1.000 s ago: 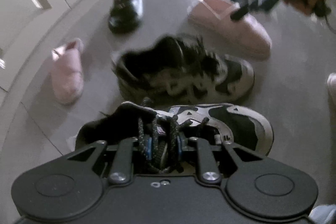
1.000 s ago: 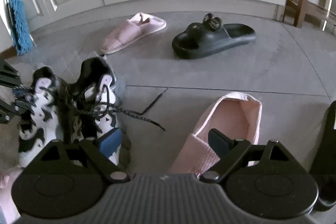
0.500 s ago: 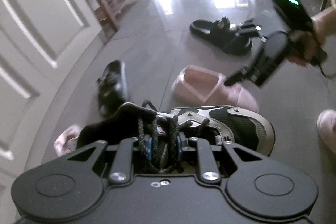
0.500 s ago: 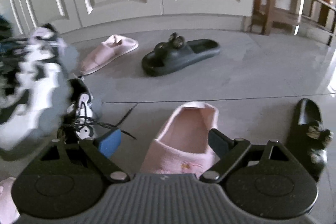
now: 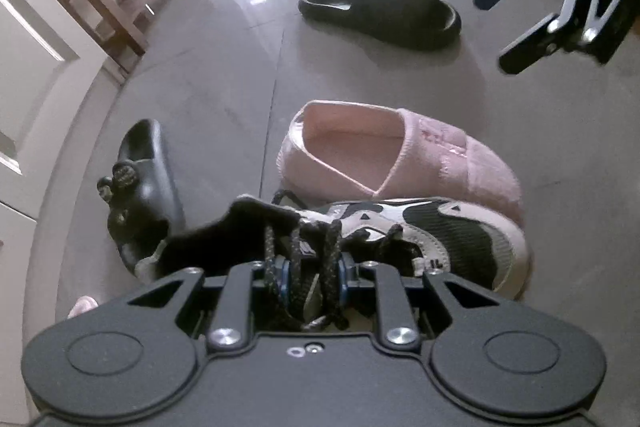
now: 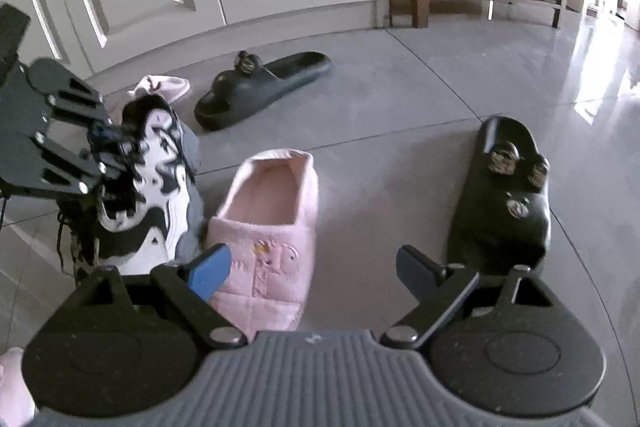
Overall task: Organize scattered shoes
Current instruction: 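Lower the held sneaker beside the pink slipper with the left tool, then set the sneaker against its matching sneaker and open the left tool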
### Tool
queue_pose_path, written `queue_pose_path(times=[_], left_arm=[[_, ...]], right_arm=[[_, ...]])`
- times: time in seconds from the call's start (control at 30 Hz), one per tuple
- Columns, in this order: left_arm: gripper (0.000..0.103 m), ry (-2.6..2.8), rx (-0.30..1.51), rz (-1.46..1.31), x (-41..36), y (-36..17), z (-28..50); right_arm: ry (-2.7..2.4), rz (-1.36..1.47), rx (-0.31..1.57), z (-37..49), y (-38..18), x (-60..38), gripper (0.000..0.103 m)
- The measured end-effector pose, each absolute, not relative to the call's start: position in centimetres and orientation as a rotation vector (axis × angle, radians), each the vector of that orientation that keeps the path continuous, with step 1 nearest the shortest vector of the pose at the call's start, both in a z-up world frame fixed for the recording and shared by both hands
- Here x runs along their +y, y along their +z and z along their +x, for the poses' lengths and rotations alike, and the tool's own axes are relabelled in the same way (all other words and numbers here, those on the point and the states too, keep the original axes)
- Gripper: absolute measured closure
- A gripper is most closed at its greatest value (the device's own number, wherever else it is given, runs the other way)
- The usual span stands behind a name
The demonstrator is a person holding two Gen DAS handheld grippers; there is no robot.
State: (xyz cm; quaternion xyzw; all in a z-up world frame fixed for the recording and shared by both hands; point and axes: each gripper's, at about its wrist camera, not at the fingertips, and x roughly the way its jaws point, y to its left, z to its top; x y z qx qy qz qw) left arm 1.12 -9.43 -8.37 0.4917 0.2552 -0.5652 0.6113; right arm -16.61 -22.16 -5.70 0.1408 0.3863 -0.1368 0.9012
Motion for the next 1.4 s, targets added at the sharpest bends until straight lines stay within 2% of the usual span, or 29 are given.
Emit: queue_pose_path(times=[0.27,0.57,0.7,0.97,1.07,1.1,1.13,1.17,1.3,1.4], left_arm=[[0.082,-1.242,0.646,1.059,-7.9,-8.8,2.0],[0.082,-1.408,0.483,1.294,-7.2,-8.8,0.2],[0.078,-1.395,0.527,1.279,-6.4,-8.8,0.6],[0.077,-1.349,0.431,1.39,-7.8,-9.7,-1.2],[0.07,-1.327,0.399,1.444,-9.0,-10.6,-2.3],[0.06,-1.284,0.39,1.463,-9.5,-11.0,-2.6],[0.035,-1.227,0.37,1.469,-9.8,-11.0,-2.9],[0.03,-1.179,0.356,1.474,-10.0,-10.8,-3.0],[0.031,-1.142,0.514,1.441,-10.3,-8.8,-2.4],[0.031,-1.156,0.65,1.286,-9.4,-6.1,-1.3]], right_arm=[[-0.274,0.295,0.8,-17.0,-5.6,-21.6,0.011],[-0.099,0.174,0.834,-18.9,-4.7,-19.2,0.011],[-0.107,0.181,0.847,-18.9,-5.1,-18.6,0.011],[-0.093,0.172,0.855,-18.0,-5.2,-17.6,0.011],[-0.087,0.168,0.858,-17.6,-5.3,-17.2,0.011],[-0.086,0.167,0.859,-17.5,-5.3,-17.1,0.011],[-0.084,0.165,0.86,-17.4,-5.3,-17.0,0.011],[-0.082,0.164,0.861,-17.3,-5.3,-16.8,0.011],[-0.092,0.169,0.866,-17.6,-5.5,-17.2,0.011],[-0.092,0.172,0.86,-17.8,-5.7,-17.4,0.011]])
